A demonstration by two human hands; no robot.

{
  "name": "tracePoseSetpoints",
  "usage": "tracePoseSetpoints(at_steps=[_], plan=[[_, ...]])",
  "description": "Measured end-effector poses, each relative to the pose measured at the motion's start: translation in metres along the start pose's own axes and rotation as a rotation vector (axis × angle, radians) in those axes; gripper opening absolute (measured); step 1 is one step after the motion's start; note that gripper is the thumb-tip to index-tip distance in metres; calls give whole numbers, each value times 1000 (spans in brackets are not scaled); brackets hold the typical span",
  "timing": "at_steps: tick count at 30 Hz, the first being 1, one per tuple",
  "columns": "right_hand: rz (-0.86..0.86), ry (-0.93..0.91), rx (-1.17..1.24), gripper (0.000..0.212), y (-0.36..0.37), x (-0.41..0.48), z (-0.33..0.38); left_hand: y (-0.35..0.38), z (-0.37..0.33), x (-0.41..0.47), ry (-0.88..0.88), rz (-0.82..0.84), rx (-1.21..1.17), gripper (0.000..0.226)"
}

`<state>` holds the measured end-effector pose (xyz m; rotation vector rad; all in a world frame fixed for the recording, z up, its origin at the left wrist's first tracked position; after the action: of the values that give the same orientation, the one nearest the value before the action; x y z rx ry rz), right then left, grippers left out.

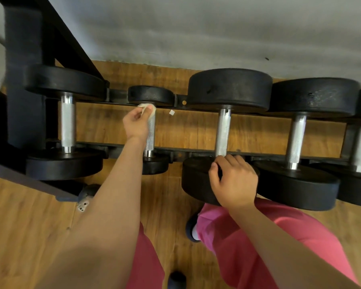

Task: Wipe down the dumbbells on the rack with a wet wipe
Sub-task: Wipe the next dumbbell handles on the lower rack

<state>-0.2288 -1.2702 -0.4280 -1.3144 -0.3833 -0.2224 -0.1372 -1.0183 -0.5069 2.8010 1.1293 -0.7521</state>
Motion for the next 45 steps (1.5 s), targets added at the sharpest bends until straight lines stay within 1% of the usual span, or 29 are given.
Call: tracePoseSetpoints(at_steps=[4,5,8,9,12,14,18,21,23,25,27,30,31,34,36,39,43,45], plan=[[-7,4,15,29,-2,0,1,-9,1,8,13,-95,-65,7],[-8,3,17,29,-2,0,1,-9,2,9,6,-76,-72,8],[-13,-1,15,29,-1,0,1,-2,8,9,-21,56,-12,14],[-14,-2,13,28,-2,0,1,-1,9,9,-28,69,0,13],[-20,-4,13,28,-2,1,1,-7,3,12,9,-14,-23,9],[-17,-3,14,28,-2,0,1,-10,1,14,23,-47,-49,10],[-17,-1,13,29,-1,0,0,-4,4,9,-7,37,16,5],[-19,-2,8,30,-1,0,0,-8,0,12,19,-1,-18,11],[-19,-1,4,30,-1,0,0,-9,0,13,11,23,-19,14],[-17,-3,1,29,0,0,0,-5,3,12,10,98,37,9],[-14,-5,-2,29,0,0,0,-5,4,12,15,91,61,7],[-15,-6,-9,30,0,0,0,-15,1,17,49,8,68,19],[-15,-7,-10,31,0,0,0,-16,0,16,58,17,90,20],[-13,-3,-8,31,-1,0,0,-12,5,9,61,115,137,23],[-16,-1,-10,30,-1,0,1,-11,6,8,72,137,138,28],[-25,0,-9,29,-1,1,1,-13,7,7,47,117,106,25],[-18,-4,-8,29,-1,0,1,-18,12,6,6,31,38,16],[-12,-4,-9,30,-1,-1,1,-17,14,6,-1,40,28,14]])
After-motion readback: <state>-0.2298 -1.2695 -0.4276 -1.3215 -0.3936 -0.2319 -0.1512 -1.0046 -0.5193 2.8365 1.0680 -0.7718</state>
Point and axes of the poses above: each hand's wrist, its own x-axis towards the middle knuckle, its own y-axis out of the palm, z = x × y, the point moved 8 cm from there along x, towards the middle knuckle, and after that the axes turned 11 degrees about -z, right-handed, at the moved point
